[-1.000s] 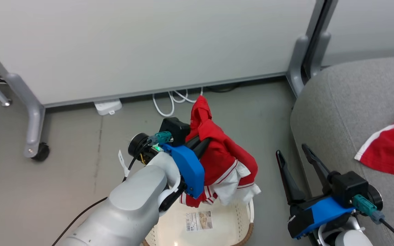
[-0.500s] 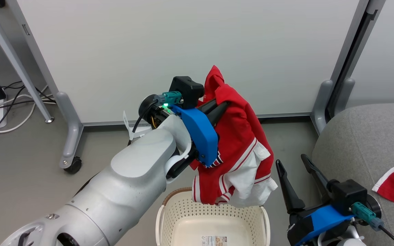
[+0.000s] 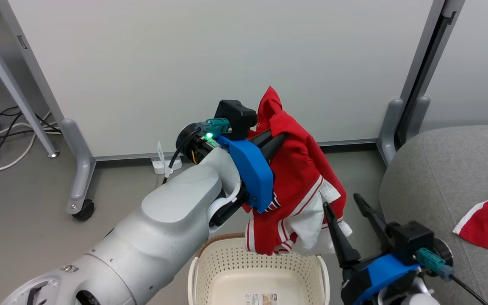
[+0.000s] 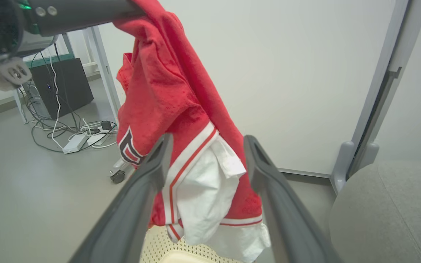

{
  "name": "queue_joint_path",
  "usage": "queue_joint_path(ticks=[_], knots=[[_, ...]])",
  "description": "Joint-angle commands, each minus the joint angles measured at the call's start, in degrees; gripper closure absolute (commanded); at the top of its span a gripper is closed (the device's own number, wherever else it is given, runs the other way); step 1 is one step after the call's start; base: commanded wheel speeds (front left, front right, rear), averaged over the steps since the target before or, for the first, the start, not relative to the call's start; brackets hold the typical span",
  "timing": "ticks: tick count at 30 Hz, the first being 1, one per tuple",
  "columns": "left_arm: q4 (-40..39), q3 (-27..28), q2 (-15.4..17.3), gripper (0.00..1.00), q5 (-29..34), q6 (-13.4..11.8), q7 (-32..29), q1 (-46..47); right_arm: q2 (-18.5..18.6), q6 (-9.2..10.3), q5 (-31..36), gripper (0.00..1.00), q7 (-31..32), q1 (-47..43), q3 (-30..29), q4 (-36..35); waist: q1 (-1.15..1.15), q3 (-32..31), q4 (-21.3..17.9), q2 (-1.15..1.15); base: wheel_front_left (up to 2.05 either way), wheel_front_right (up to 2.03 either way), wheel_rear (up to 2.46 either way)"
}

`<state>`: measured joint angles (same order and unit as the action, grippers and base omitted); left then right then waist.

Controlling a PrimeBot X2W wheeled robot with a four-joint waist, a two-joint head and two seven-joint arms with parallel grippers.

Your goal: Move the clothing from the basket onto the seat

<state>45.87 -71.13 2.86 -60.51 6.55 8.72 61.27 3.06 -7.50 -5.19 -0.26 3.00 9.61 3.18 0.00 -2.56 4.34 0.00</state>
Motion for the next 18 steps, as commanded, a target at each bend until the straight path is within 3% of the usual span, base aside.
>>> queue_joint_path(ticks=[1,10,18], knots=[[-0.17,-0.3,0.07,1.0,-0.38,0.07,0.31,0.2,-0.01,0.02,-0.59,0.0,0.48,1.52,0.86,0.33,0.0,0.02,-0.12,0.0,0.0,0.0,0.0],[-1.07,-1.64,0.08,1.0,0.08,-0.17,0.4,0.41,2.14,0.02,-2.45,0.0,5.42,12.17,6.78,7.89,0.0,0.52,-0.14,0.0,0.0,0.0,0.0],[-2.38,-2.15,0.08,1.0,-0.38,-0.07,0.2,-0.8,2.16,0.02,-4.52,0.0,4.97,21.72,10.73,19.14,0.0,0.38,0.55,0.0,0.0,0.0,0.0]])
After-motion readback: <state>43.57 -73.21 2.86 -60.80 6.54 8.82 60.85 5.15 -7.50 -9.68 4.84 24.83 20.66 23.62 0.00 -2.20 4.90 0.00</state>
